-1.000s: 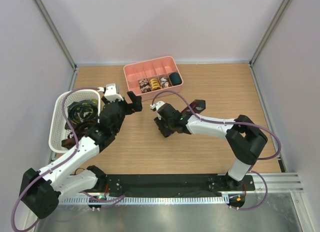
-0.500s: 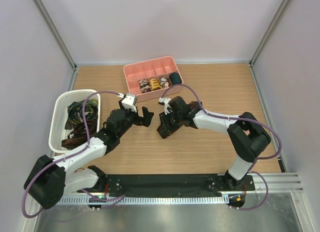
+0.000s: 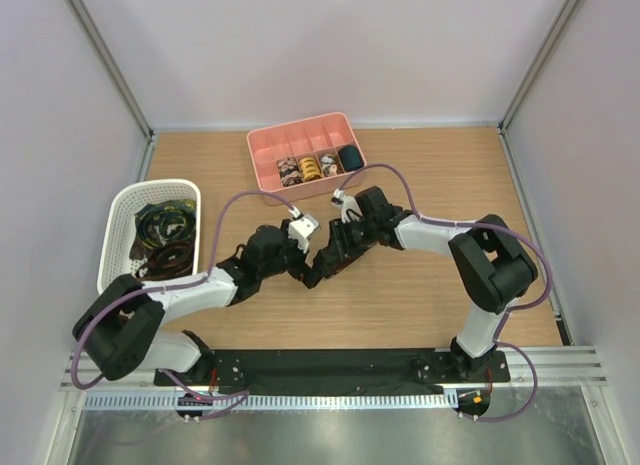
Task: Roll the ties
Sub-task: Roll the tie
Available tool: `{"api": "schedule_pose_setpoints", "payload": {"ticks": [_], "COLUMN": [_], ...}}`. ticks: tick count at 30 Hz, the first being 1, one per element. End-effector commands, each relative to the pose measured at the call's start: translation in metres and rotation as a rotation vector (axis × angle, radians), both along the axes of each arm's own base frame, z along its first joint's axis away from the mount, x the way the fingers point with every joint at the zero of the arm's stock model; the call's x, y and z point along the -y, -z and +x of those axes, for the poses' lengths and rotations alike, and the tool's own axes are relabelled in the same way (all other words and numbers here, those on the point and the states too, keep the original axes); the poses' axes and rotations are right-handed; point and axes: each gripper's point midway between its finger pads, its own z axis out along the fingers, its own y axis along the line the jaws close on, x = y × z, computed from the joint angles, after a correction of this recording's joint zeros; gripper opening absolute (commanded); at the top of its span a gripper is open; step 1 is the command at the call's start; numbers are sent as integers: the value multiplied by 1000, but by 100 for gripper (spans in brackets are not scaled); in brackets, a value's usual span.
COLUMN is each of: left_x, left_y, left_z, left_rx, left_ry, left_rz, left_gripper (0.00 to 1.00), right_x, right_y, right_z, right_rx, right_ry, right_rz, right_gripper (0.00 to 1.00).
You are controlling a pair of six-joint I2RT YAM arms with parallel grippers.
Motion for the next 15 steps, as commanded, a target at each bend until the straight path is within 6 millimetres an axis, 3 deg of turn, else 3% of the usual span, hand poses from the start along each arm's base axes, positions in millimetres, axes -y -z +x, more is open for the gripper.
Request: {"api": "schedule_pose_setpoints", "payload": {"ticks": [1,11,15], "left_x": [16,40,39], "left_y": [0,30,42], "left_z": [0,3,5], "left_rx": [1,-48,-35], "left_ry": [98,215,213], "left_rz": [35,143,220], "left_gripper": [100,100,100], "right_x": [21,23,23], "right_y": [37,41,40], "right_z": [-29,-29,-28], "right_rx": [-149,-195,-221], "right_ry": [-2,-12,-3], "right_rz": [-86,-31,-7], "right_gripper": [1,1,1]}}
